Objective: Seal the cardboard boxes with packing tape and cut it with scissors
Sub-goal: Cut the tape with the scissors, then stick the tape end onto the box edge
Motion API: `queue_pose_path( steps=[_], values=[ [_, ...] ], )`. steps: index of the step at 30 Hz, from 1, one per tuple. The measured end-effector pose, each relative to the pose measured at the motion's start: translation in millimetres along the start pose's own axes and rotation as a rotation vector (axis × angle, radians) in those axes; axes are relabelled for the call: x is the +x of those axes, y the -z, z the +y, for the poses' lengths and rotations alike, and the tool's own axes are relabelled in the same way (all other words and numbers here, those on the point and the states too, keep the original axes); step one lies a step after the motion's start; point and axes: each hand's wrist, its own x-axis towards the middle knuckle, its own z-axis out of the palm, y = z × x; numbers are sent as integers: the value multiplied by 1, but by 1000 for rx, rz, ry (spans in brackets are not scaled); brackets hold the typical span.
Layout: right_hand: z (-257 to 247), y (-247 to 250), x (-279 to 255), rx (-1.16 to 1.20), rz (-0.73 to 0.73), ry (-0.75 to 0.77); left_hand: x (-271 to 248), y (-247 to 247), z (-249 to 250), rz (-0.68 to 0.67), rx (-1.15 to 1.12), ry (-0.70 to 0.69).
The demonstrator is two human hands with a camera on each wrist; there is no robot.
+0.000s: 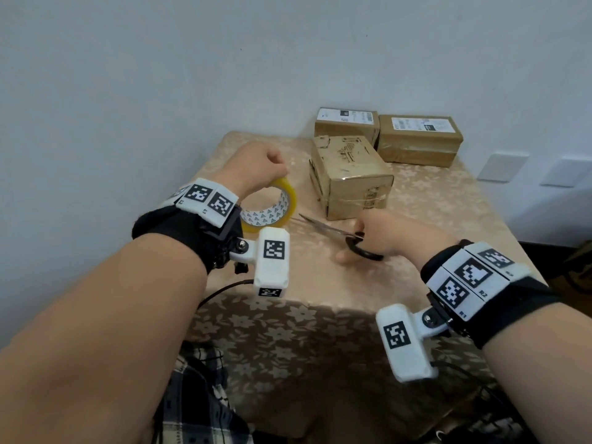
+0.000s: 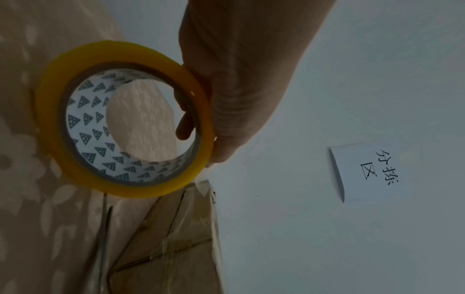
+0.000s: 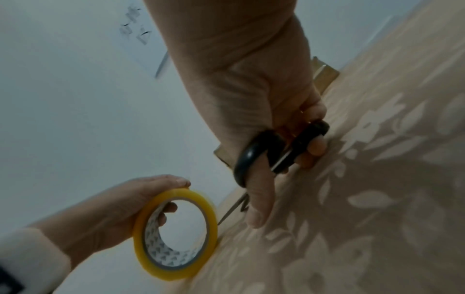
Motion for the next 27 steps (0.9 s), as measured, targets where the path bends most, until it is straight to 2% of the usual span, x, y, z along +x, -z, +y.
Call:
queue_pose_path(
  steps=[5,7,8,11,12,13,15,16,22,27],
  values=[
    [-9,15,-11,-191,-24,49,-5,7,-3,69,25,-29],
    [-10,25,-13,-241,63,62,-6,8,-3,98,44,-38],
    [-10,28,-12,-196,168,64,-6,8,-3,114,51,-44],
    [-10,31,-1,-31,676,118,-5,8,-3,179,37,-51],
    [-11,30,7,-50,769,164,-5,9,-3,201,29,-50],
    [-15,27,16,-91,778,198,-5,9,-3,219,23,-51],
    [-25,17,37,-135,685,196,-5,8,-4,239,12,-57],
    [-31,12,46,-153,644,161,-5,7,-4,242,11,-60],
    [-47,-1,67,-337,601,-20,-9,5,-8,233,28,-71],
    [-42,2,69,-314,458,64,-12,2,-4,195,14,-77]
  ],
)
